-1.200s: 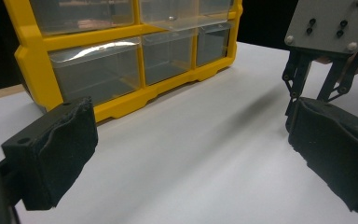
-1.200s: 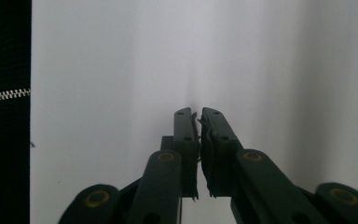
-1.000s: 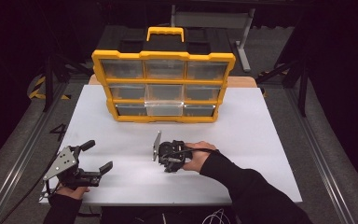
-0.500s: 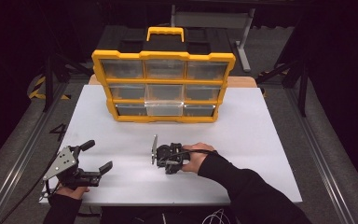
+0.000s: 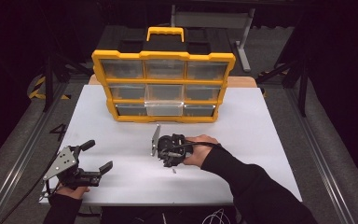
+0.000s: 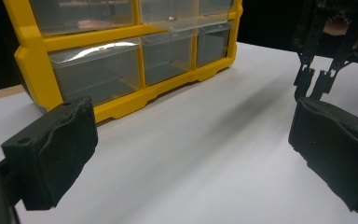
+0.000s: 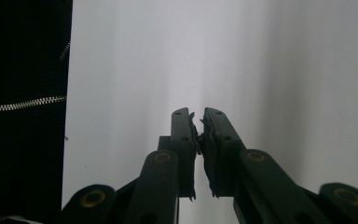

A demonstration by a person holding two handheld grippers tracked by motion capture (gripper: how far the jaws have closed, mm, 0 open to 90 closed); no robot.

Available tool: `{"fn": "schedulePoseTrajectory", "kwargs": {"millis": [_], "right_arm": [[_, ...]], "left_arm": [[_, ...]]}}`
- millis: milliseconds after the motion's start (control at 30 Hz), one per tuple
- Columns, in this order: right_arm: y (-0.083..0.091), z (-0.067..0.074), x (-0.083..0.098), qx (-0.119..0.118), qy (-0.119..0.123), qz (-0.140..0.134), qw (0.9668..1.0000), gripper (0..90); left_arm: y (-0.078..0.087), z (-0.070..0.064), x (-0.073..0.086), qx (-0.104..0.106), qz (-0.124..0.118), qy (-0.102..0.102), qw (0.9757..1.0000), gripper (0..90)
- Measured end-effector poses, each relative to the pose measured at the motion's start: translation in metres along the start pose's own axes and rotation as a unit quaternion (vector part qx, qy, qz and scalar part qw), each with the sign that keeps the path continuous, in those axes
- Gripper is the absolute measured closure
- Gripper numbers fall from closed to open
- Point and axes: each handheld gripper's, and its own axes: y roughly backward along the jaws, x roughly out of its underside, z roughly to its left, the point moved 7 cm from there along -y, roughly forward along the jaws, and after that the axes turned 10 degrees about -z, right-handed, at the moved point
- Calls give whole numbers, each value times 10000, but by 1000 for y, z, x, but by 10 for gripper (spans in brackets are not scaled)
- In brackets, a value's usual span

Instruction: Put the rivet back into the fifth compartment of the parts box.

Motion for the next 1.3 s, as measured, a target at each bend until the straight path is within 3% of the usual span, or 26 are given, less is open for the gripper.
{"fn": "schedulePoseTrajectory", "kwargs": {"millis": [733, 1300], "right_arm": [[62, -13, -26, 389, 86, -197, 9990, 830], [110, -33, -46, 726, 75, -338, 9968, 831]], "left_arm": [[0, 0, 0, -20, -21, 11, 10000, 22], [1, 1, 0, -22, -21, 1, 10000, 21]]}}
